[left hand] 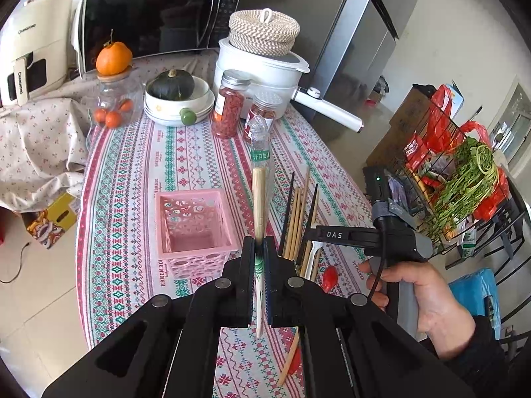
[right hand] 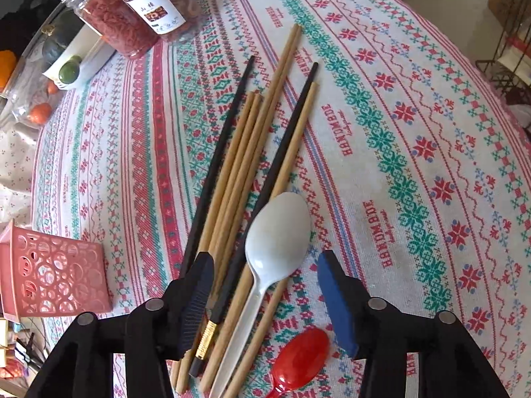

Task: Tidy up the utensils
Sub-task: 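Lift the wrapped chopsticks with the left tool while the right tool grasps the white spoon, then lower the chopsticks into the pink basket and open the left tool while the right tool lifts the white spoon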

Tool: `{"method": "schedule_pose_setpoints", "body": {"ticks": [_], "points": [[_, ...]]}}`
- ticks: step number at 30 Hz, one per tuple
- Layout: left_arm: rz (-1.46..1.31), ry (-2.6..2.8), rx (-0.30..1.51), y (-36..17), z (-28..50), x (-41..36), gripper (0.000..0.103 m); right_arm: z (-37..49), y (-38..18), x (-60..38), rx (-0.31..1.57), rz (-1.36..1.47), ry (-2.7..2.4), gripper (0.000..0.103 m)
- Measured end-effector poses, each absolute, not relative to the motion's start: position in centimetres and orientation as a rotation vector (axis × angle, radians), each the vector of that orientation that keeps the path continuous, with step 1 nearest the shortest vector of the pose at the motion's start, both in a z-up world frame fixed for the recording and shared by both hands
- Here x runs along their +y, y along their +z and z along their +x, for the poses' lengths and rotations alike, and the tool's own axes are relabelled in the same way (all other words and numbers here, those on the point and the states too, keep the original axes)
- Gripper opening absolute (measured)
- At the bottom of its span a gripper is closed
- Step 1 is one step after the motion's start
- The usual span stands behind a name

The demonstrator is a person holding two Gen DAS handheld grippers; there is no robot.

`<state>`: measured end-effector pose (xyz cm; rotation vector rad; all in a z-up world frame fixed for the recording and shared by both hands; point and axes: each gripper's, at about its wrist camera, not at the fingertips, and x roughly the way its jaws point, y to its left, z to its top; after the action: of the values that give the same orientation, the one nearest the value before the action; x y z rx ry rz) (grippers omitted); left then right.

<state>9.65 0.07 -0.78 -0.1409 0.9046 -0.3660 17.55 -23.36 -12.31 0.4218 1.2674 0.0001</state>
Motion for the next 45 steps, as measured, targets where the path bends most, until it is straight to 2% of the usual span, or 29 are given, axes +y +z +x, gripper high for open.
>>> {"method": "schedule_pose_setpoints", "body": {"ticks": [3,5,6,12,13,15,20,23,25,27,34,39,45], "points": [[-0.133,-0.359,0.915,-1.2,9.7,0.1,0.004,18.3,-13.1,-22.2,1.288,0.349,-0.029,0.055],[-0.126,-0.350,0.914,-1.3,9.6,0.1,0.004,18.5,-13.9,-21.5,1.300,0.309,-0.046,0.039],[-0.124,-0.349,0.909,-1.2,9.5,0.2,0.004,18.5,-13.6,-21.1,1.281,0.253,-0.059,0.036],[-0.147,-0.349,0.825,1.1,8.7,1.2,0.005,17.9,-13.0,-22.1,1.252,0.341,-0.043,0.030],[-0.159,-0.347,0.807,1.6,8.5,1.5,0.004,17.6,-12.6,-22.4,1.236,0.355,-0.038,0.018],[-0.177,-0.339,0.773,2.4,8.3,2.0,0.005,17.2,-11.4,-22.8,1.204,0.368,-0.022,0.004],[-0.205,-0.325,0.760,2.7,8.6,2.6,0.004,16.7,-10.9,-23.6,1.194,0.392,-0.010,0.005],[-0.206,-0.321,0.774,2.3,8.8,2.5,0.004,16.8,-11.7,-24.3,1.230,0.420,-0.040,0.015],[-0.205,-0.320,0.783,2.0,9.0,2.3,0.005,16.8,-11.9,-24.5,1.231,0.431,-0.038,0.035],[-0.200,-0.320,0.790,1.8,9.0,2.1,0.004,17.2,-12.1,-24.2,1.230,0.417,-0.055,0.041],[-0.189,-0.317,0.788,1.7,9.1,1.8,0.004,18.2,-13.9,-24.0,1.275,0.389,-0.116,0.041],[-0.187,-0.312,0.782,1.7,9.1,1.9,0.004,17.7,-12.6,-25.2,1.265,0.505,-0.032,0.041],[-0.160,-0.312,0.792,1.3,9.1,1.4,0.004,17.4,-11.2,-27.0,1.220,0.425,0.014,0.040]]}}
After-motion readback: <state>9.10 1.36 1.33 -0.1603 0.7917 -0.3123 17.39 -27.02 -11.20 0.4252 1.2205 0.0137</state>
